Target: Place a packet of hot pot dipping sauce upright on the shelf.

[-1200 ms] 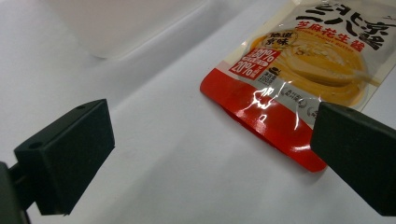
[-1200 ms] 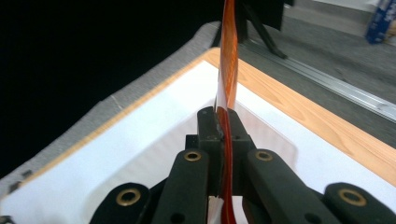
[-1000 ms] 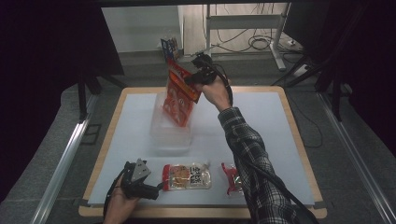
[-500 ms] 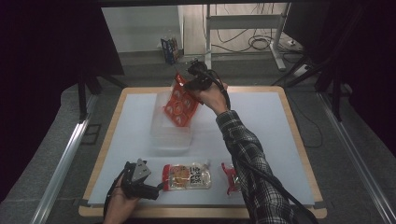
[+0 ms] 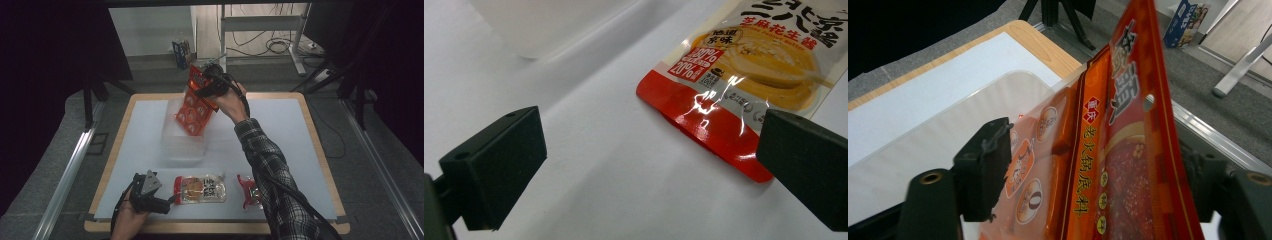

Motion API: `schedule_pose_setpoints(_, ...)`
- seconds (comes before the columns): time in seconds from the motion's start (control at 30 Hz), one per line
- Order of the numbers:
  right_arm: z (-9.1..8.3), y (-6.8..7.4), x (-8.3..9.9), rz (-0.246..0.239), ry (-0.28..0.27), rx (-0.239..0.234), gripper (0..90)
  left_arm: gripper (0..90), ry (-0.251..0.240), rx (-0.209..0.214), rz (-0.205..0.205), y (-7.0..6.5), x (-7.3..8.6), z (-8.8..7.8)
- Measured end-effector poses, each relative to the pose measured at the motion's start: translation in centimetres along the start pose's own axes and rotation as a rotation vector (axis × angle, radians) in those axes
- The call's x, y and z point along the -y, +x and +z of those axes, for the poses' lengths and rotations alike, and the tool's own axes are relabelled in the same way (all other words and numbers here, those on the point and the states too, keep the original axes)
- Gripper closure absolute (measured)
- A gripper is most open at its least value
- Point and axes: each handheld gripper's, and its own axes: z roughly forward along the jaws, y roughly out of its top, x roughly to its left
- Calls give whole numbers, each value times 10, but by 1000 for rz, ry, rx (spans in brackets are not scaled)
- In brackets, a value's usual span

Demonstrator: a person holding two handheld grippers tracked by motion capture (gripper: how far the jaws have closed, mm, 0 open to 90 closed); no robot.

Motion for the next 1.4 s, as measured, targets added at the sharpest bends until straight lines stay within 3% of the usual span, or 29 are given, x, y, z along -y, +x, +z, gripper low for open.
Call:
schedule_pose_setpoints(0.47, -20, -10, 2, 2, -37, -14, 94, 0, 8, 0, 8, -1, 0, 1)
schedule_pose_setpoints(0.7, -30, -11, 7, -44, -35, 38, 3, 0, 5, -2, 5, -1, 0, 1)
schedule_pose_setpoints(0.87, -37, -11, 12, -87, -24, 66, 0, 0, 1, 6, -5, -1, -1, 0)
schedule_pose_setpoints(1.03, -46, -10, 18, -118, -19, 64, 0, 1, -3, 28, -26, 0, -2, -1)
schedule_pose_setpoints(1.4, -65, -10, 41, -61, -40, 16, 0, 4, -11, 52, -44, -1, -2, -1)
